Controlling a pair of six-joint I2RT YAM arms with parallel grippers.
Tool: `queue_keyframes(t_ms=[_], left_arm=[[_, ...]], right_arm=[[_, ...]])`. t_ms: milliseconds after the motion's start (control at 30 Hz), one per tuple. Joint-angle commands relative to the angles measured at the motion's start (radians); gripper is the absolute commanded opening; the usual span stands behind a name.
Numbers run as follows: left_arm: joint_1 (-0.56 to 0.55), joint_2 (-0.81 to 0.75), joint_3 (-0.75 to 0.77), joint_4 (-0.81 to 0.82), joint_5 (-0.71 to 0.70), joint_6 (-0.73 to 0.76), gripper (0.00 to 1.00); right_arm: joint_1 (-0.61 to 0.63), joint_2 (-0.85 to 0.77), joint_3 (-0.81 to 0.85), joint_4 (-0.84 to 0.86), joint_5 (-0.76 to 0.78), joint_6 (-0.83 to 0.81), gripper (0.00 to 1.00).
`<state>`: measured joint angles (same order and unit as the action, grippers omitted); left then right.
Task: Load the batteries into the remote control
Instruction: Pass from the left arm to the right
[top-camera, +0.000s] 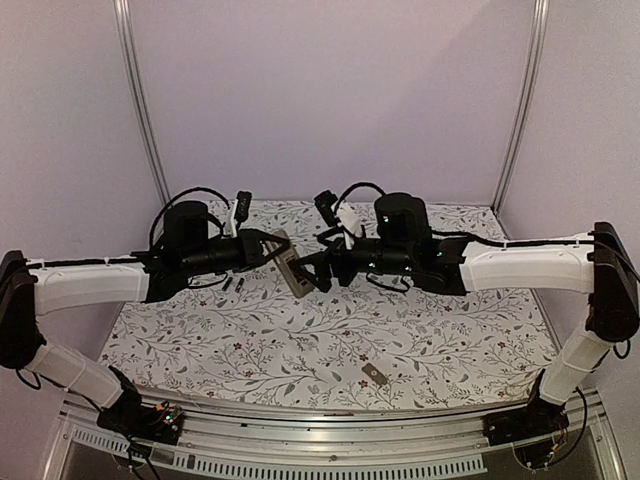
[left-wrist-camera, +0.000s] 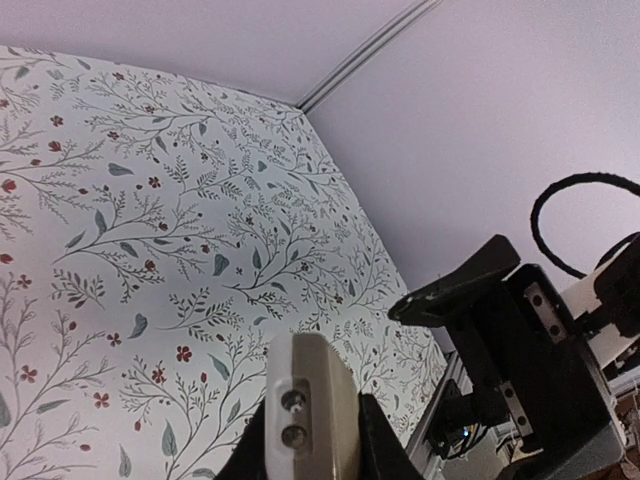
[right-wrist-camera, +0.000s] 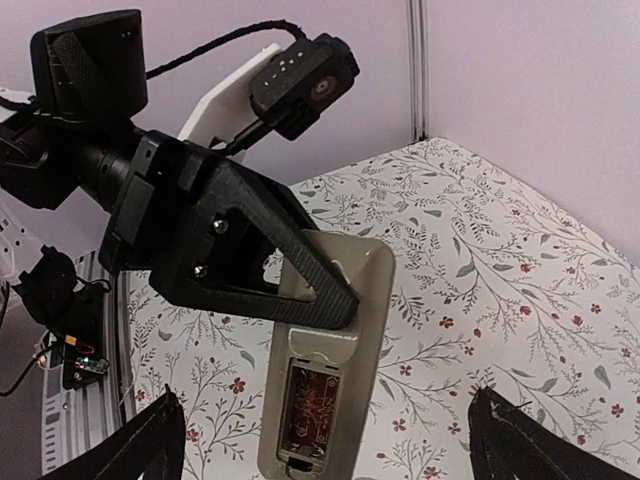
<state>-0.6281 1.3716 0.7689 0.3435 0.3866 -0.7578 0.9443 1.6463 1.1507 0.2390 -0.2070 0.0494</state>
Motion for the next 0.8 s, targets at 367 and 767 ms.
queue_keyframes(t_ms=[367, 767], left_arm=[[-0.044, -0.029, -0.028, 0.068, -0.027, -0.03, 0.0], [-0.048, -0.013, 0.029, -0.071, -0.078, 0.043, 0.63]], right_arm=[[0.09, 0.204, 0.162, -0.172, 0.298, 0.071, 0.64], [0.093, 0.174, 0.126, -0.176, 0.341, 0.063, 0.3]])
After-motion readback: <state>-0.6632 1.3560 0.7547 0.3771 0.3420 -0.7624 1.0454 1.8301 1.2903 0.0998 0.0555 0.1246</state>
